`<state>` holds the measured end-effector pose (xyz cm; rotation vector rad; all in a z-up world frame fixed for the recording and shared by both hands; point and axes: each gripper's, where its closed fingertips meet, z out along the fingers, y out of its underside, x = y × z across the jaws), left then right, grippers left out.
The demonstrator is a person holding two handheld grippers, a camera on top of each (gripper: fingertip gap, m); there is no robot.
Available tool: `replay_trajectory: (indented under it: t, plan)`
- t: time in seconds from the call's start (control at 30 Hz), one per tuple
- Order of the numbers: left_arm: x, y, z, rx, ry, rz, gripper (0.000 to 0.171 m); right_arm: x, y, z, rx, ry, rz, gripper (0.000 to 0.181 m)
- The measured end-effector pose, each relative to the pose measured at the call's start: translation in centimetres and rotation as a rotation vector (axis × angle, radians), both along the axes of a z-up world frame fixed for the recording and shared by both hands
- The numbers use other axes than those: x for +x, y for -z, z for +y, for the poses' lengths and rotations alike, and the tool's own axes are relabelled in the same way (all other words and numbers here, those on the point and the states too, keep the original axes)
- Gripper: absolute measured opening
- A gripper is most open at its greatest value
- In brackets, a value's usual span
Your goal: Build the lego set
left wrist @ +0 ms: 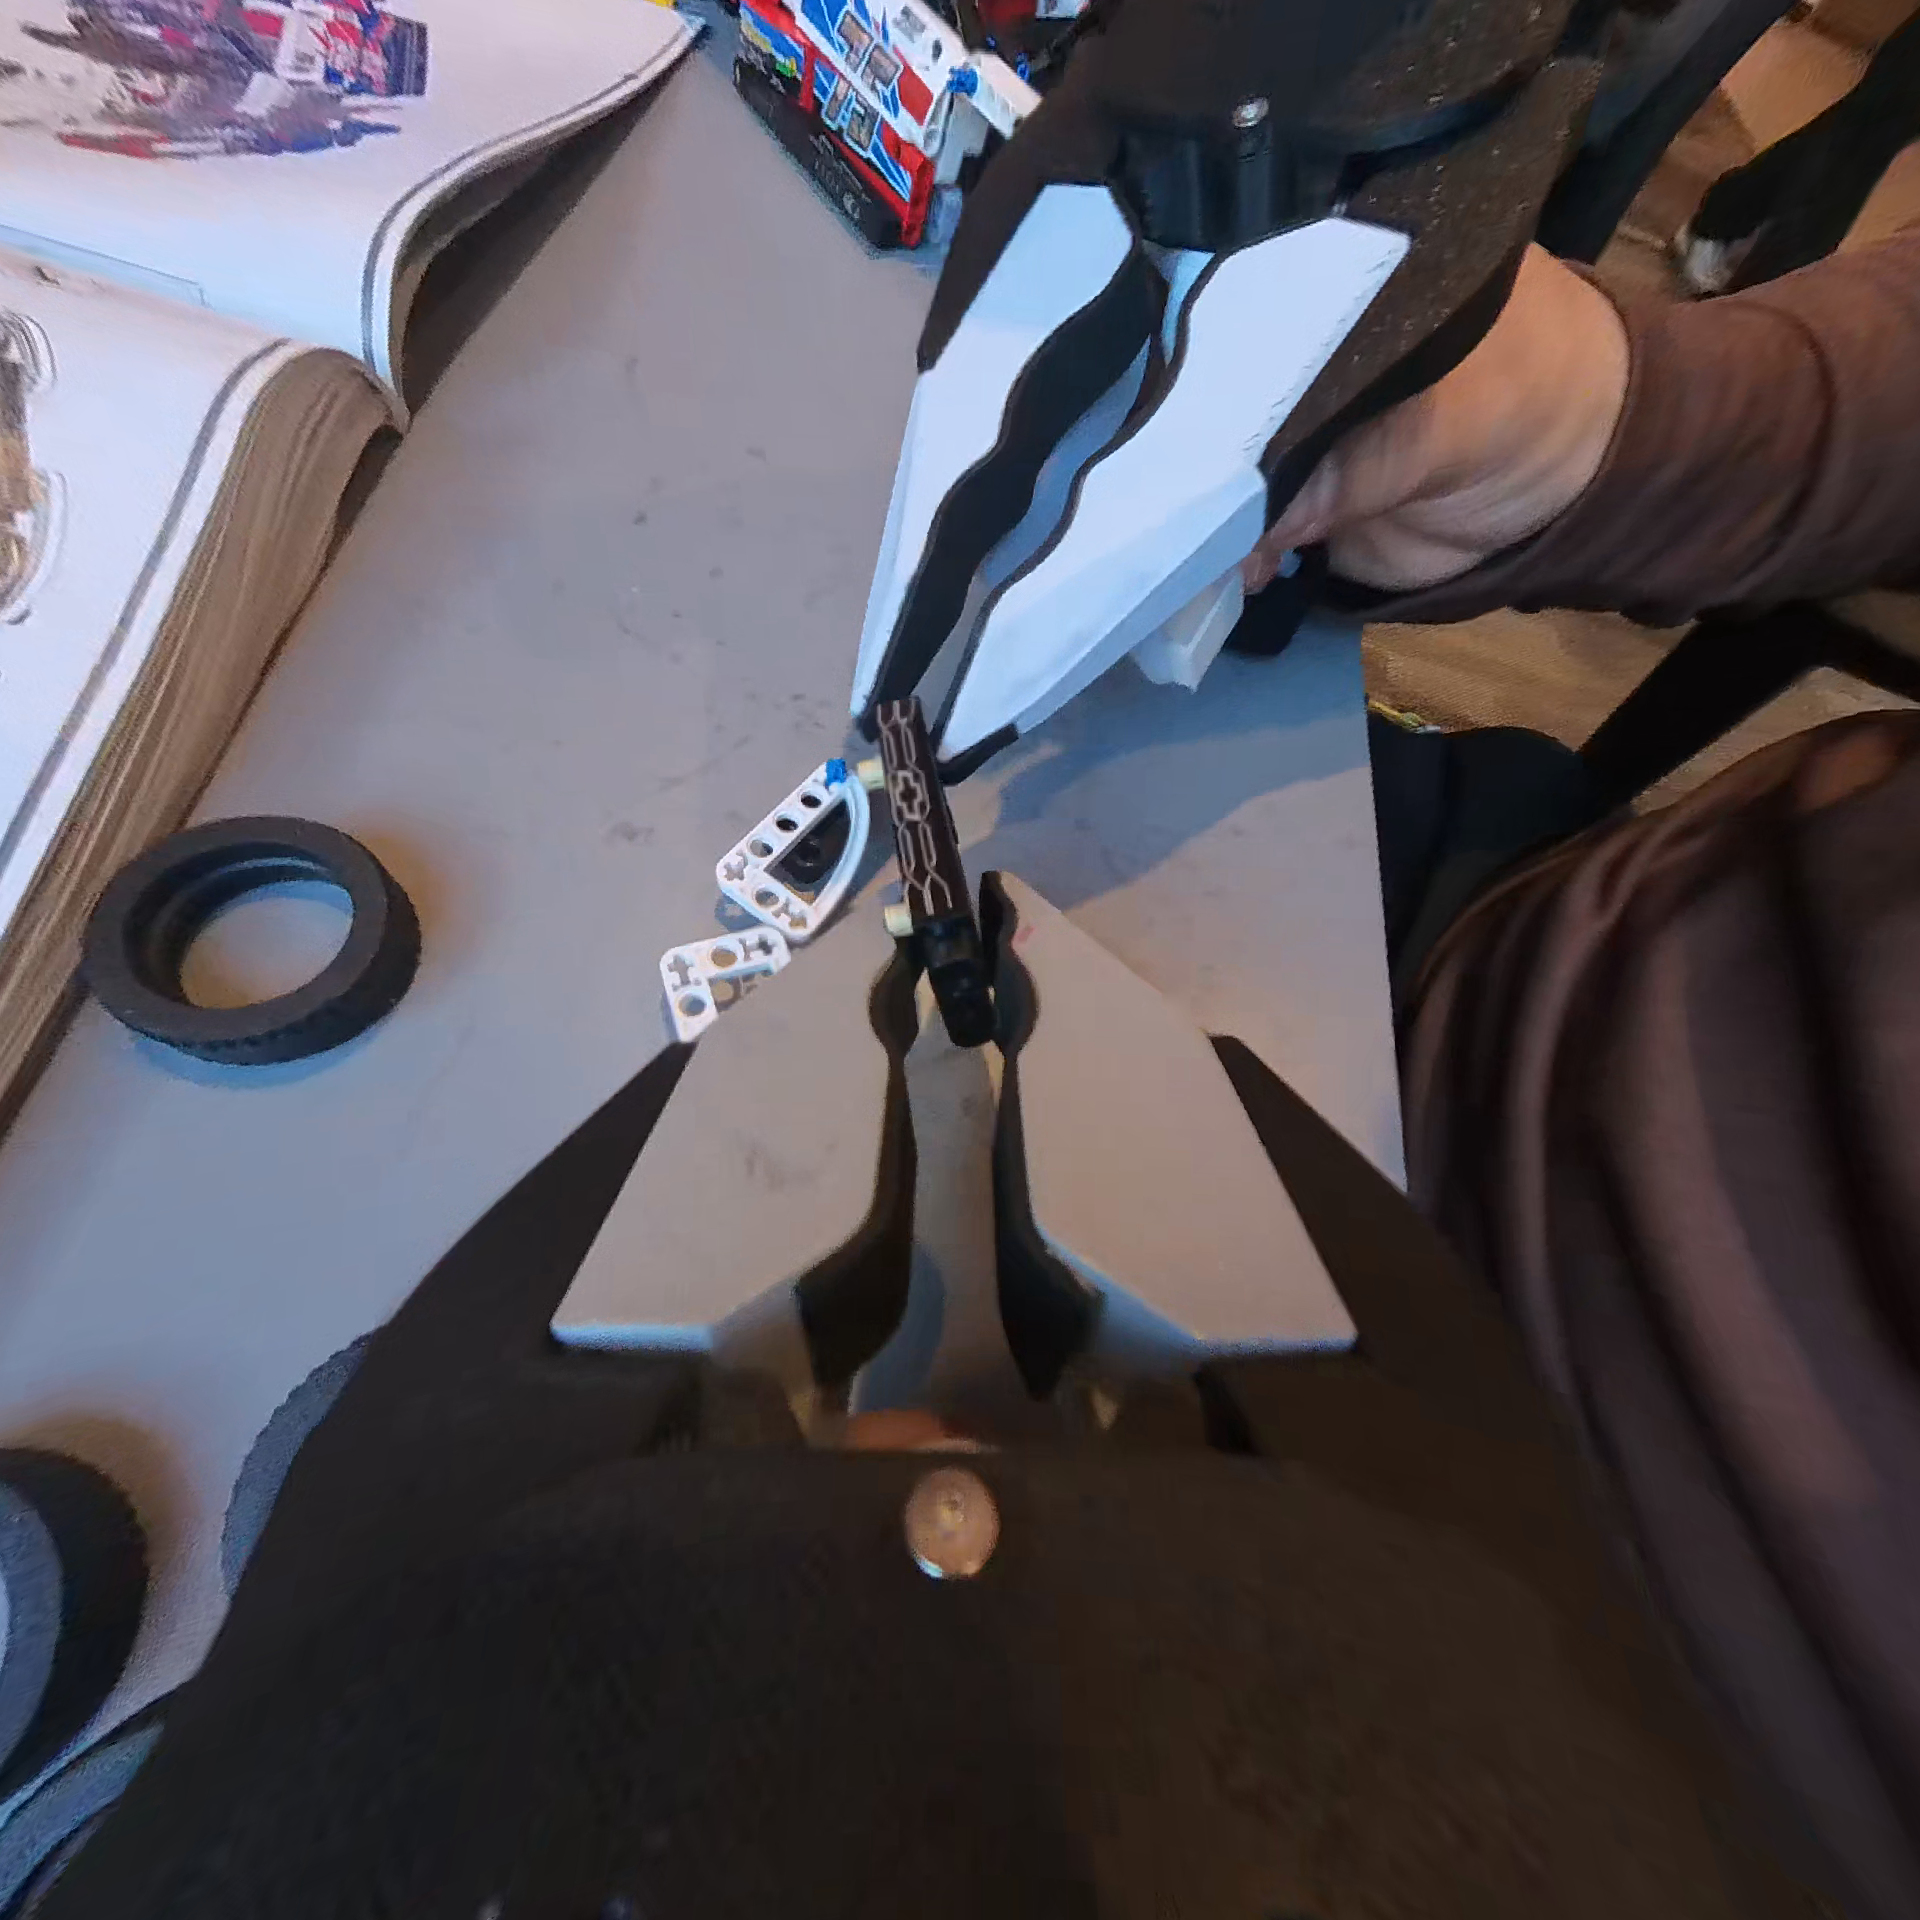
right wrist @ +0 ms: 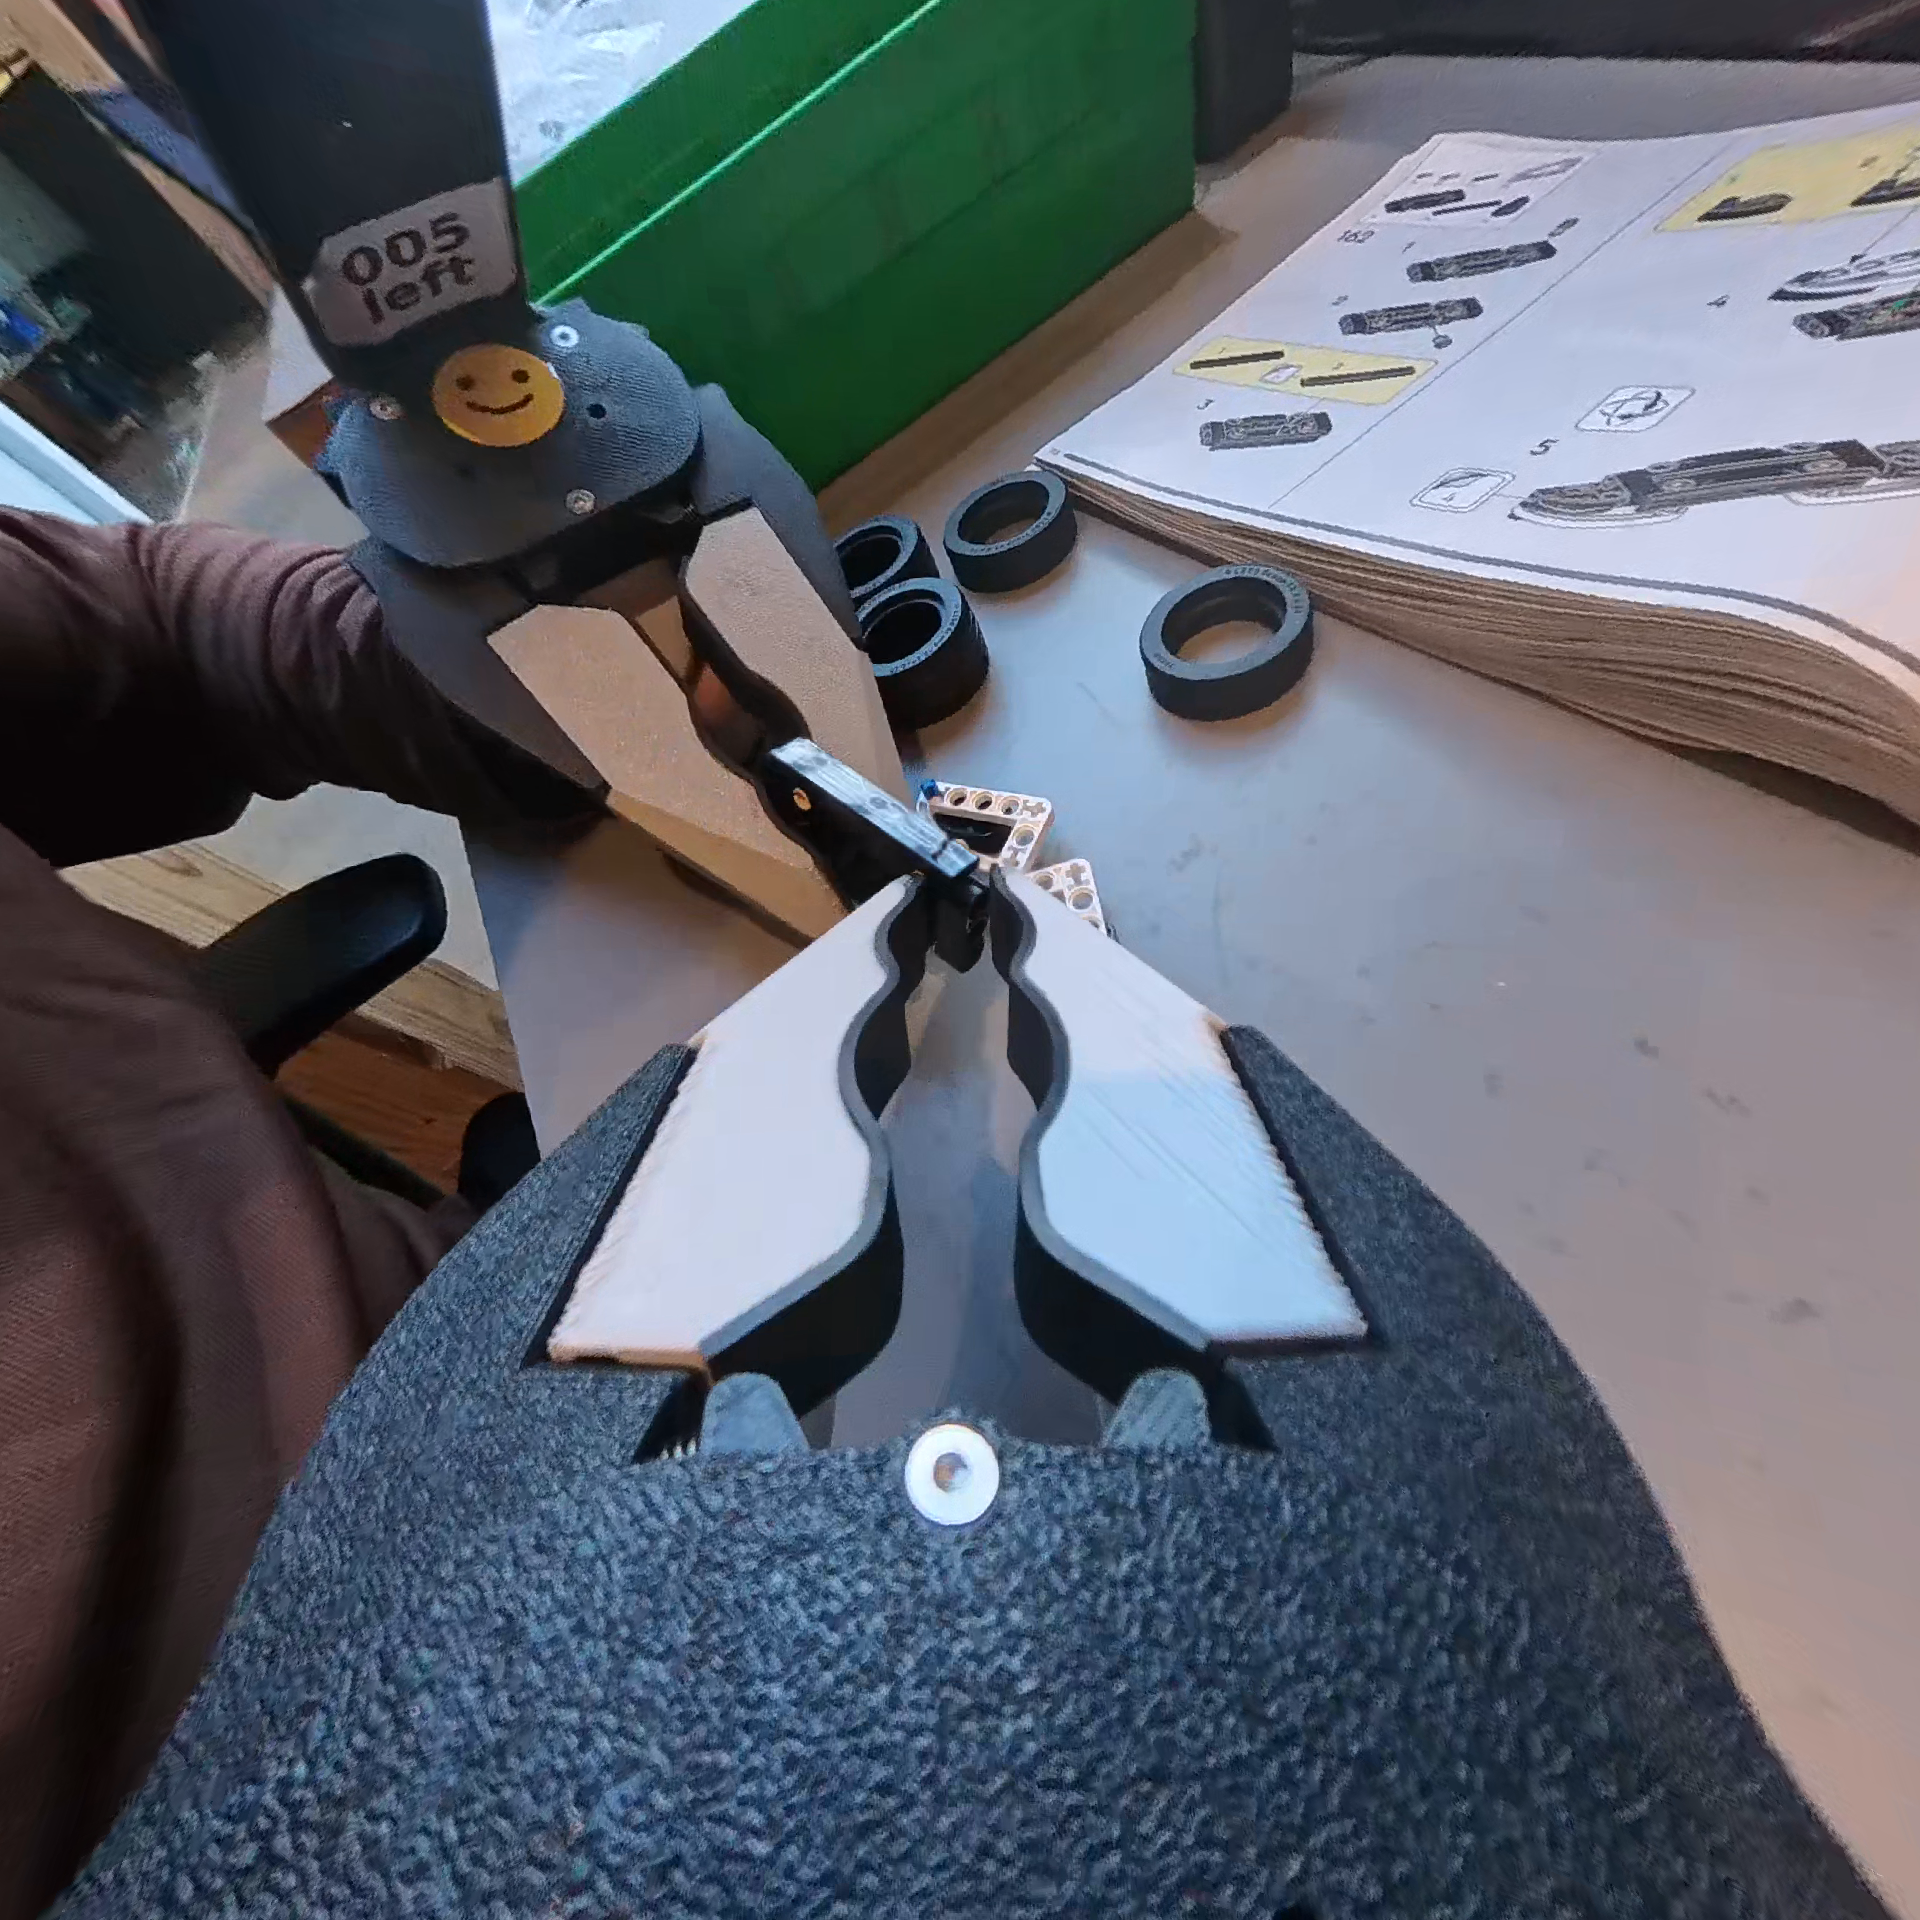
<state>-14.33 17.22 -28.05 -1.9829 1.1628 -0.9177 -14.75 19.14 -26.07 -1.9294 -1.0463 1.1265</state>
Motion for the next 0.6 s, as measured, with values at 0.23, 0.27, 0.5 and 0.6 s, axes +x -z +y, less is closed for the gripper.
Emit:
replay_trajectory:
  t: [0.23,0.27,0.5,0.6]
  plan:
    - [-0.4,0.3,0.8,0.017,-0.058,0.028,0.007,-0.3,0.0,0.8,0.078,0.085,-0.039,0.009]
    - [-0.4,0.3,0.9,0.024,-0.065,0.030,0.007,-0.3,0.0,0.9,0.097,0.092,-0.047,0.009]
    - [-0.3,0.3,1.3,-0.109,-0.091,-0.037,0.009,-0.2,0.0,1.8,0.381,0.117,-0.196,0.000]
    - [-0.5,-0.3,1.5,-0.116,-0.078,-0.084,0.005,0.2,-1.1,1.5,0.230,0.101,-0.048,0.000]
